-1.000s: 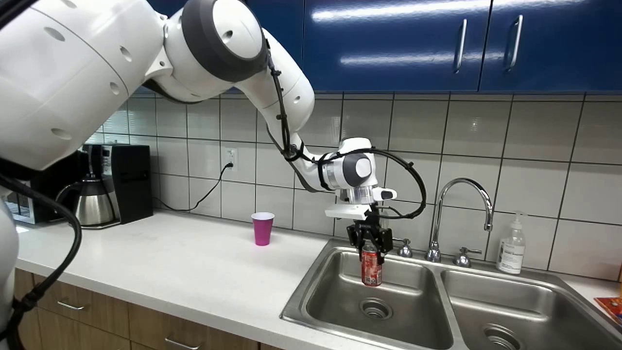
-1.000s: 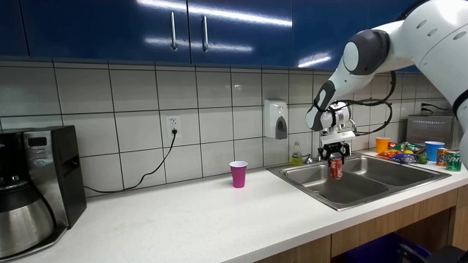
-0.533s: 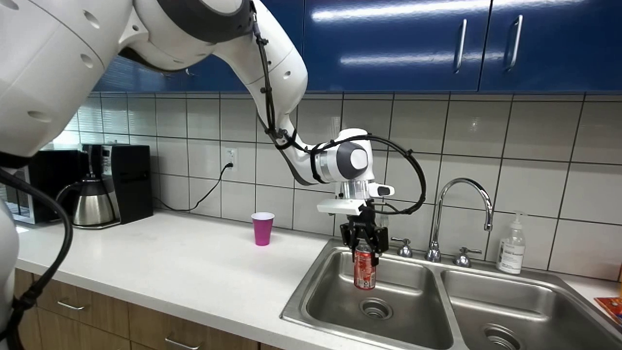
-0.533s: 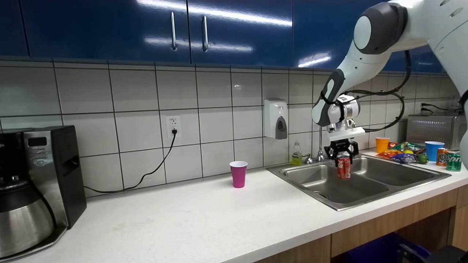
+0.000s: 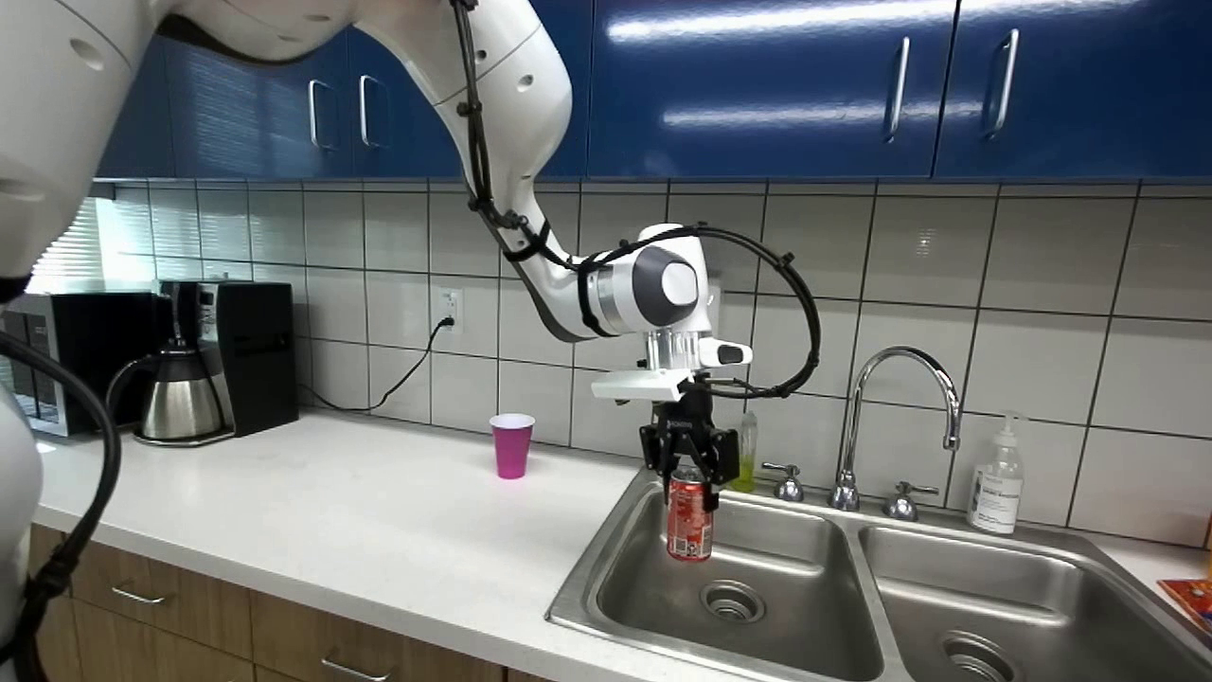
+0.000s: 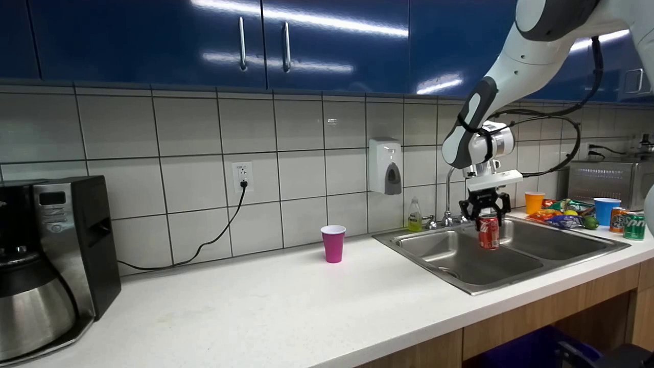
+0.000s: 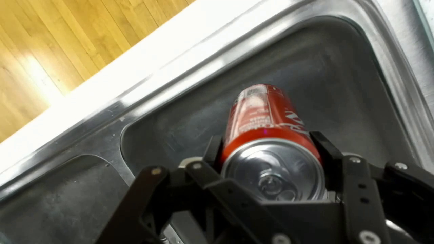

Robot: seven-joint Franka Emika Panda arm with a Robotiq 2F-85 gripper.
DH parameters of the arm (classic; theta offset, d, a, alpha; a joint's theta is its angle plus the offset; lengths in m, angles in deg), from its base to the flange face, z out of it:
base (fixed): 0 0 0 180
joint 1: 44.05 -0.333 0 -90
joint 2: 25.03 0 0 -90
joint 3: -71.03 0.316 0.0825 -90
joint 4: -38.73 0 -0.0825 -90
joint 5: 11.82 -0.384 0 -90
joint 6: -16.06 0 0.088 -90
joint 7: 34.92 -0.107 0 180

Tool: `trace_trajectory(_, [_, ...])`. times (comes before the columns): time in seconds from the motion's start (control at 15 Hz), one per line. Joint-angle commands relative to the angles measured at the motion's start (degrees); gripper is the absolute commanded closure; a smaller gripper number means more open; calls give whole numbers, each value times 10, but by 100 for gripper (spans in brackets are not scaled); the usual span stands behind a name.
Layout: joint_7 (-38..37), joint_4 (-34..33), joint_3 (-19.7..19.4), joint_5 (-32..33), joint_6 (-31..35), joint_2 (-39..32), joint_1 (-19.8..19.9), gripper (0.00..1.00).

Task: Put the Coca Cola can on the left counter

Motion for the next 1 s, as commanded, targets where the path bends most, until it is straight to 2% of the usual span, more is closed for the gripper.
trace_trajectory(0.0, [0, 68, 1, 24, 5, 72, -10, 59])
trace_trajectory(0.47, [-1, 131, 18, 42, 4, 130, -27, 59])
trace_trajectory(0.93, [-4, 157, 56, 52, 19, 138, -58, 59])
